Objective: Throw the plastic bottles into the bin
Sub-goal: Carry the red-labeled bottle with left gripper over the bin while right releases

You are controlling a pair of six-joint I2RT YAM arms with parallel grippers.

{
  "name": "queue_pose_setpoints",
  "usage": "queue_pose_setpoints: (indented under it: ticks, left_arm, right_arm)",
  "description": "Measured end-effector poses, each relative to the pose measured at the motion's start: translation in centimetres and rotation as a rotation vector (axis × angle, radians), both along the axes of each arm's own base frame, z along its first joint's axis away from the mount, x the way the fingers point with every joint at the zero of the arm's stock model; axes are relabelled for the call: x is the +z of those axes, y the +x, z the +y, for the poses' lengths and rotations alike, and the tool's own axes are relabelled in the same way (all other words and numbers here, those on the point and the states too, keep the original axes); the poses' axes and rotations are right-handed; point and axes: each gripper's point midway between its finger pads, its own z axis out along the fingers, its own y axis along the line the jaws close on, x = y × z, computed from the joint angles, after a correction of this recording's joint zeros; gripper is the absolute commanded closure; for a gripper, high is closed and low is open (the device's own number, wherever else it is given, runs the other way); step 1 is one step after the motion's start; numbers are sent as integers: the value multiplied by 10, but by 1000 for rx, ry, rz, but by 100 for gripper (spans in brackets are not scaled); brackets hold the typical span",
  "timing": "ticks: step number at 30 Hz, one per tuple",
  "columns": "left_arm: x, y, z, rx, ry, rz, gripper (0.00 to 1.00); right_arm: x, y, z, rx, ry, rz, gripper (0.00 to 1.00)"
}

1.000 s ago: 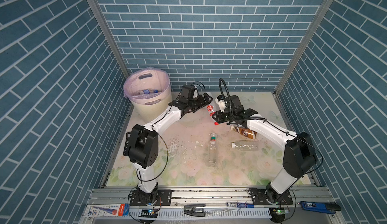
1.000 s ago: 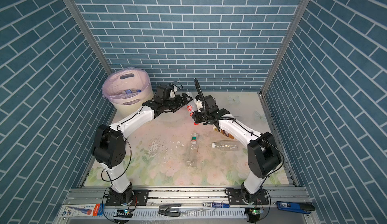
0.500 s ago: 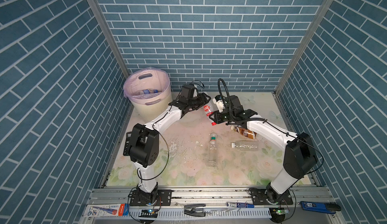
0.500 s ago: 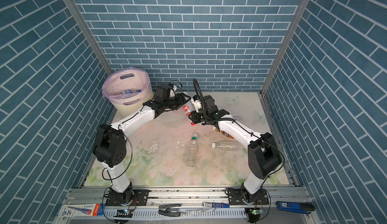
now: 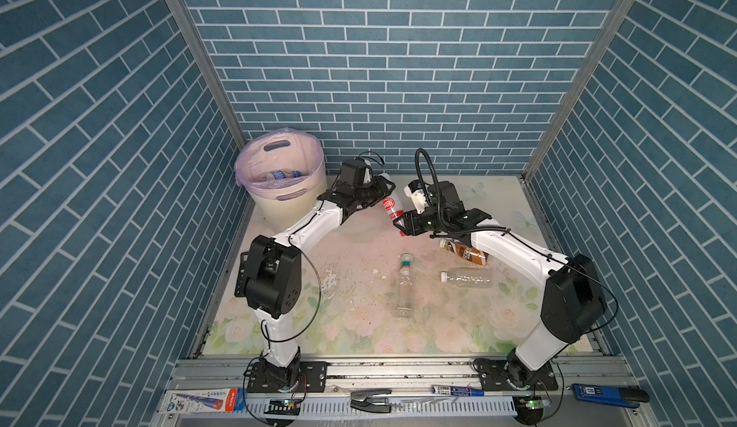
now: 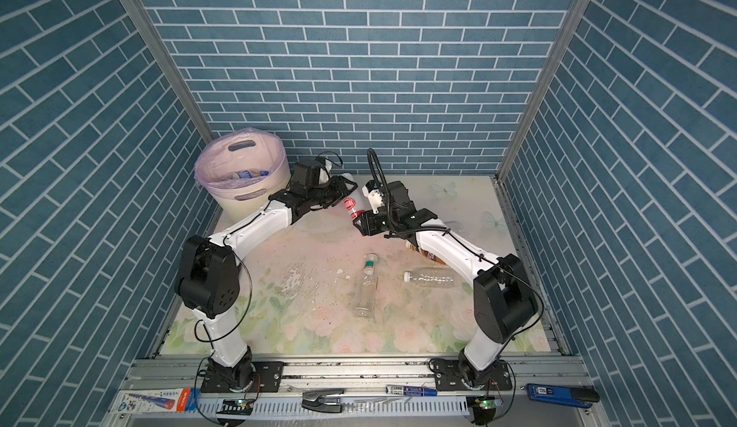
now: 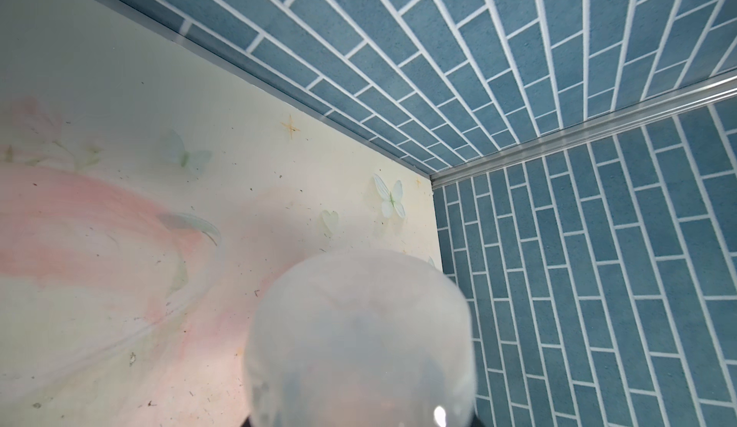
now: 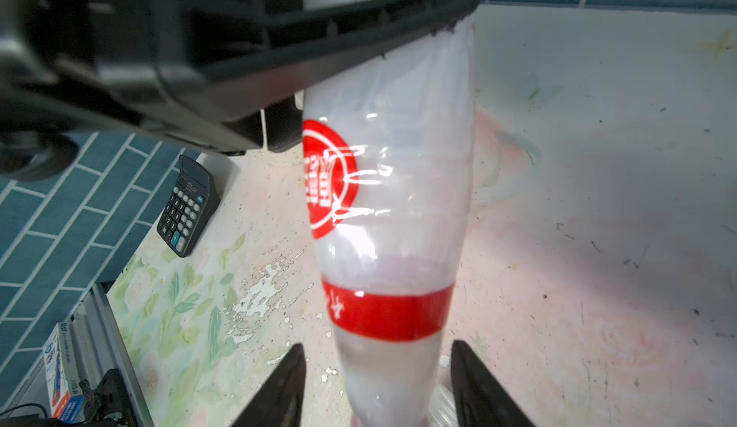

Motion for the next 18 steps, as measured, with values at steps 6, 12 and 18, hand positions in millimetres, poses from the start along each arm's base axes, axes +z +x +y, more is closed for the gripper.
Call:
queue_pose_setpoints:
  ticks: [6, 12, 18]
  left_arm:
    - [11, 3, 20, 29, 44, -23, 51]
    - [63, 7, 46, 69, 96, -135, 51]
    - [140, 7, 80, 133, 170, -313, 51]
  right_arm:
    - [22, -4, -2, 2, 30, -44, 26]
    - [49, -5, -5, 11, 56, -129, 4]
    - [78, -5, -6, 26, 78, -222, 1]
